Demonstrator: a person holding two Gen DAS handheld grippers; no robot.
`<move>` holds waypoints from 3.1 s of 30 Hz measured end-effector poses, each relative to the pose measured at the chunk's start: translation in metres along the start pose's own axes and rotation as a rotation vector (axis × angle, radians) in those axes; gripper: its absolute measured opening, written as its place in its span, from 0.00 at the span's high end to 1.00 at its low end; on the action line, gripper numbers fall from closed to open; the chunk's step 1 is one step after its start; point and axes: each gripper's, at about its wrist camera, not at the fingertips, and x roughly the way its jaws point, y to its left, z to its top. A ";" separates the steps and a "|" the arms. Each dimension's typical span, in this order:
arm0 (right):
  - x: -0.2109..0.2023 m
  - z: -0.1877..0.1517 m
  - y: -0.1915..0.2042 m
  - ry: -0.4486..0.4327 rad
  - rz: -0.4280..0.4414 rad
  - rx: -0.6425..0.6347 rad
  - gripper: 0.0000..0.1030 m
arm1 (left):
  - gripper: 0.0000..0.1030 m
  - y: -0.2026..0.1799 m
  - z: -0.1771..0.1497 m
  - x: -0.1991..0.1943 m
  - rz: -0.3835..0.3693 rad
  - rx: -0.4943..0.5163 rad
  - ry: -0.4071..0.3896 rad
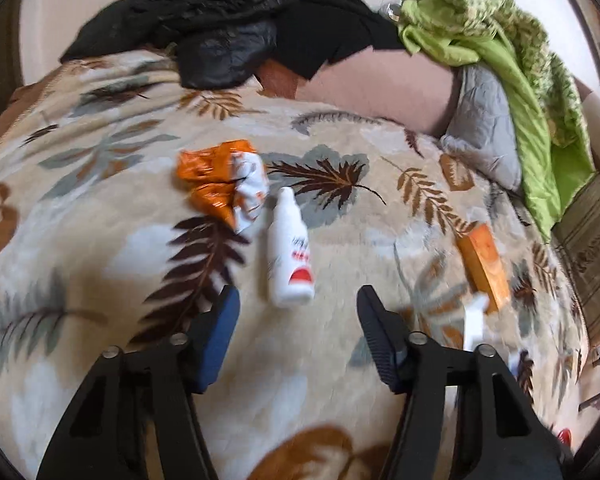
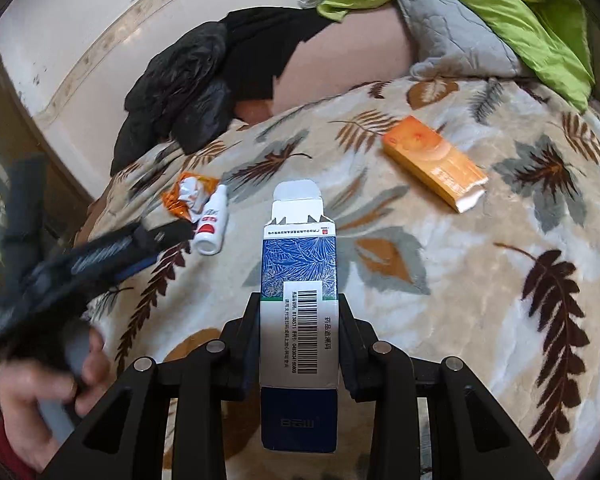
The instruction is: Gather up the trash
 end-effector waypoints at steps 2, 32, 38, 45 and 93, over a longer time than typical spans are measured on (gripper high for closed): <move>0.002 0.003 -0.004 0.004 0.006 0.017 0.65 | 0.43 -0.003 0.009 0.019 0.044 0.015 0.038; -0.032 -0.053 0.017 0.088 0.028 -0.104 0.65 | 0.71 0.014 -0.139 -0.078 -0.011 0.047 0.156; -0.035 -0.058 0.024 0.071 0.006 -0.157 0.65 | 0.72 0.010 -0.143 -0.075 0.005 0.077 0.060; -0.046 -0.057 0.029 -0.007 0.001 -0.179 0.65 | 0.72 -0.004 -0.150 -0.109 0.072 0.161 -0.157; -0.070 -0.050 0.022 -0.095 -0.032 -0.213 0.65 | 0.72 -0.013 -0.153 -0.116 0.199 0.227 -0.249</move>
